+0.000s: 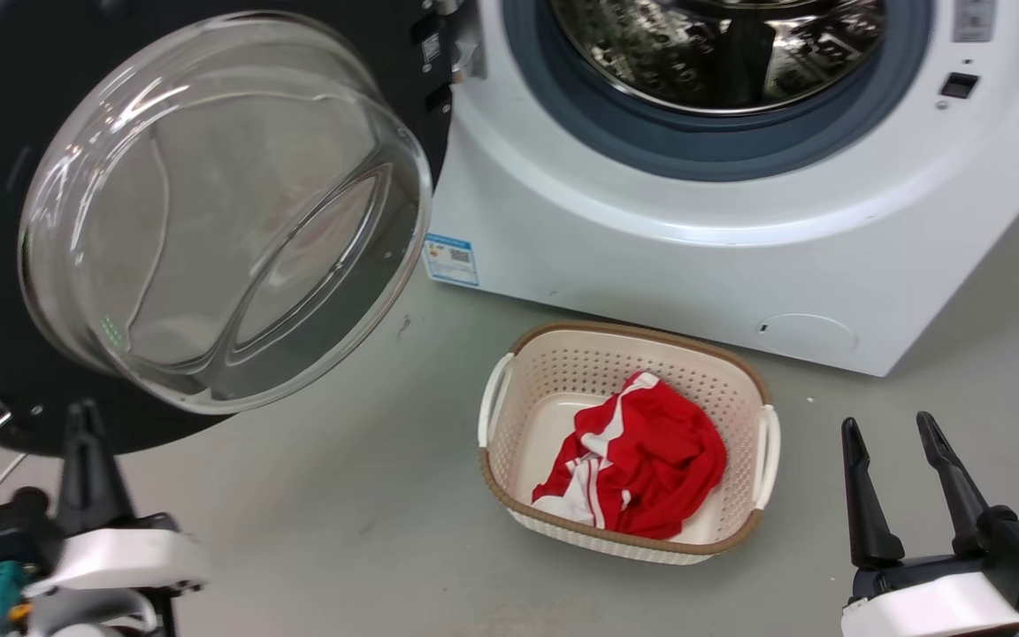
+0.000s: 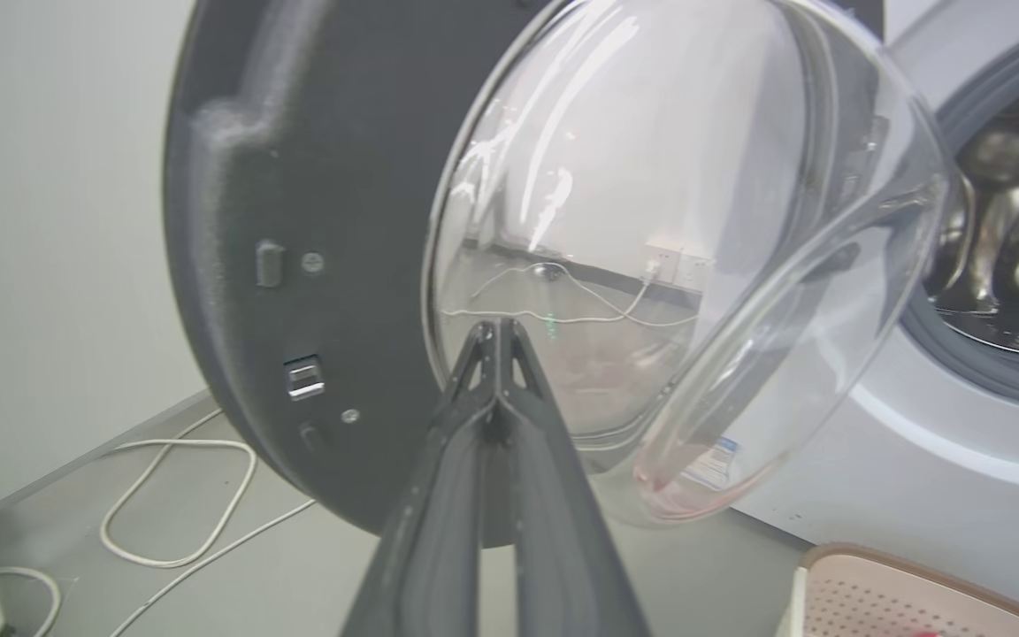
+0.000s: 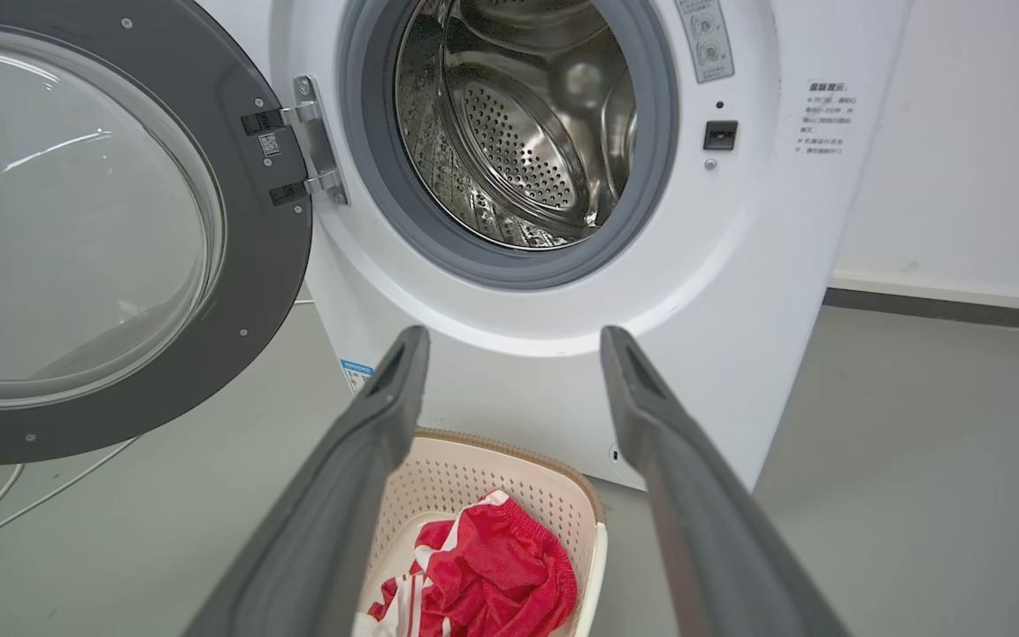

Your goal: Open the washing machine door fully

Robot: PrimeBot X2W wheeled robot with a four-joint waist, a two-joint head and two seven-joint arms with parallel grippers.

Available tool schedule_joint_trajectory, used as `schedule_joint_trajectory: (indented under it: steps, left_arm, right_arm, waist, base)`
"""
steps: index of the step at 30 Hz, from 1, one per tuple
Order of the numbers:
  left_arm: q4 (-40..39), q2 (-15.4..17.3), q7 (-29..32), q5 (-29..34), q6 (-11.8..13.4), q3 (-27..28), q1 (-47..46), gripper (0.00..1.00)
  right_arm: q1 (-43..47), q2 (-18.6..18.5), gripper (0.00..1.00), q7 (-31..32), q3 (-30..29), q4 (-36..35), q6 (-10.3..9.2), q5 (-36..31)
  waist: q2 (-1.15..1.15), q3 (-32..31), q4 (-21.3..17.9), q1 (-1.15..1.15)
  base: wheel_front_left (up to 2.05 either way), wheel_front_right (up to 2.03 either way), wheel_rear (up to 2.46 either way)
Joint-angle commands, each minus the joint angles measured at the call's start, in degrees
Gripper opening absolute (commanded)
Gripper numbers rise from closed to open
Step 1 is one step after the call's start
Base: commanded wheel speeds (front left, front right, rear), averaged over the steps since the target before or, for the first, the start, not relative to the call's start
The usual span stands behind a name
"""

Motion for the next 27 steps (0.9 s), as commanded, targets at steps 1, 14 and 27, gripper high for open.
schedule_joint_trajectory:
  steps: [1, 14, 27]
  left_arm:
    - [-1.1, -0.6, -0.1, 0.7, -0.5, -0.7, 0.6, 0.00]
    - [-3.6, -5.0, -0.1, 8.1, -3.7, -14.4, 1.4, 0.00]
    - [-2.3, -5.4, -0.1, 9.9, -0.3, -20.2, 2.0, 1.00]
  right_arm:
    - [0.6, 0.2, 1.00, -0.3, 0.0, 0.2, -0.04, 0.4]
    - [1.0, 0.2, 1.00, -0.9, 0.3, -0.3, -0.04, -0.1]
    - [1.1, 0.2, 1.00, -1.0, 2.3, 0.8, -0.04, 0.0]
  waist:
    - [0.00, -1.1, -1.5, 0.00]
    - [0.00, -5.1, -11.8, 0.00]
    - [0.00, -6.2, -18.9, 0.00]
  base:
    - [0.00, 0.00, 0.00]
    - [0.00, 0.00, 0.00]
    - [0.00, 0.00, 0.00]
